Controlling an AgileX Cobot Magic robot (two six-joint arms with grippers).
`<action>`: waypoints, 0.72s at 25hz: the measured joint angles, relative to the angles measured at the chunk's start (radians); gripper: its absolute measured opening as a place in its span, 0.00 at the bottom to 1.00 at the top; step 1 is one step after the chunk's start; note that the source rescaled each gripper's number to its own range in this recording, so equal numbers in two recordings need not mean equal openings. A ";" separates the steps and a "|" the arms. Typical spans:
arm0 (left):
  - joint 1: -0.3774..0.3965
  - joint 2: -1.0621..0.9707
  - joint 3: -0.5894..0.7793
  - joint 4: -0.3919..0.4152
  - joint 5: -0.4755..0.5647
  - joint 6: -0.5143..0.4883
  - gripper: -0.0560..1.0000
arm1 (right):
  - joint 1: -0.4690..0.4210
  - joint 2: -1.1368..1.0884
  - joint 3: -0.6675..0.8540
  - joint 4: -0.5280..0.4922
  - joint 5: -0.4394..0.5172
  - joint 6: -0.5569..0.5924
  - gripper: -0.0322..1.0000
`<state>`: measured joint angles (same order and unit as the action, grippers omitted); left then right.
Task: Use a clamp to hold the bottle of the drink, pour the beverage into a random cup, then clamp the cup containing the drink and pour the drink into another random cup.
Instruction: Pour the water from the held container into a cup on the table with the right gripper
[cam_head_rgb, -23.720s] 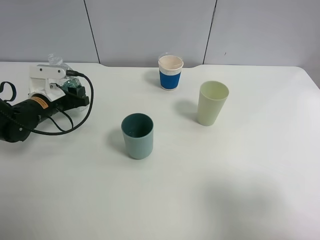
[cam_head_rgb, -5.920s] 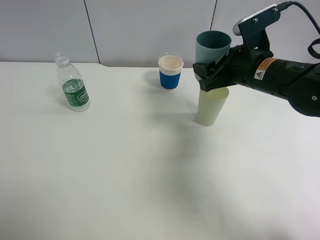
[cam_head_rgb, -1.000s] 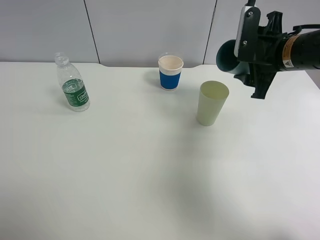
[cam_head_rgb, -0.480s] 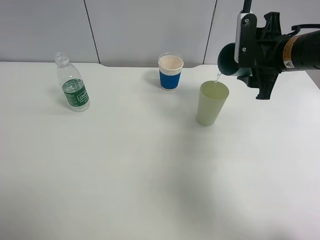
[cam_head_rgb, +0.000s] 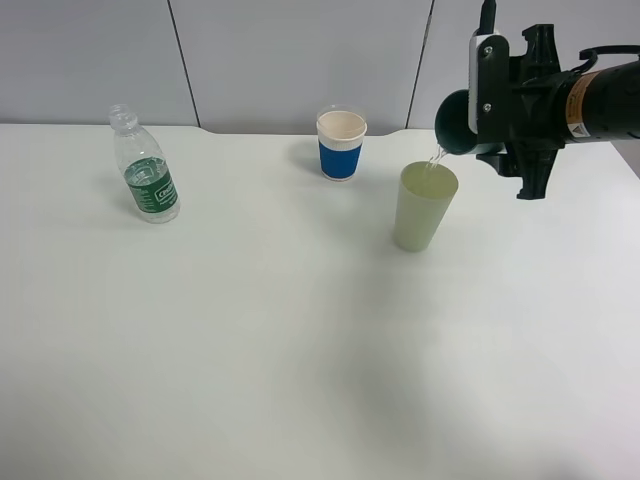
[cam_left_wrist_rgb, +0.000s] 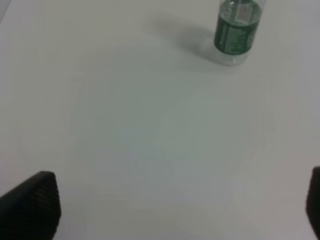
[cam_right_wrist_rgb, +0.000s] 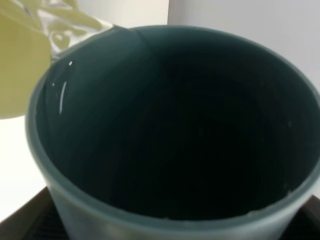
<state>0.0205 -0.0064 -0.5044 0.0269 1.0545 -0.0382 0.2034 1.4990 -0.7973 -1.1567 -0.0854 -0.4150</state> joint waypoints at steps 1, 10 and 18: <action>0.000 0.000 0.000 0.000 0.000 0.000 1.00 | 0.000 0.000 0.000 0.000 0.000 0.000 0.04; 0.000 0.000 0.000 0.000 0.000 0.000 1.00 | 0.000 0.000 0.000 -0.004 0.000 0.000 0.04; 0.000 0.000 0.000 0.000 0.000 0.000 1.00 | 0.000 0.000 0.000 -0.009 0.054 0.000 0.04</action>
<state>0.0205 -0.0064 -0.5044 0.0269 1.0545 -0.0382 0.2034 1.4990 -0.7973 -1.1656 -0.0314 -0.4154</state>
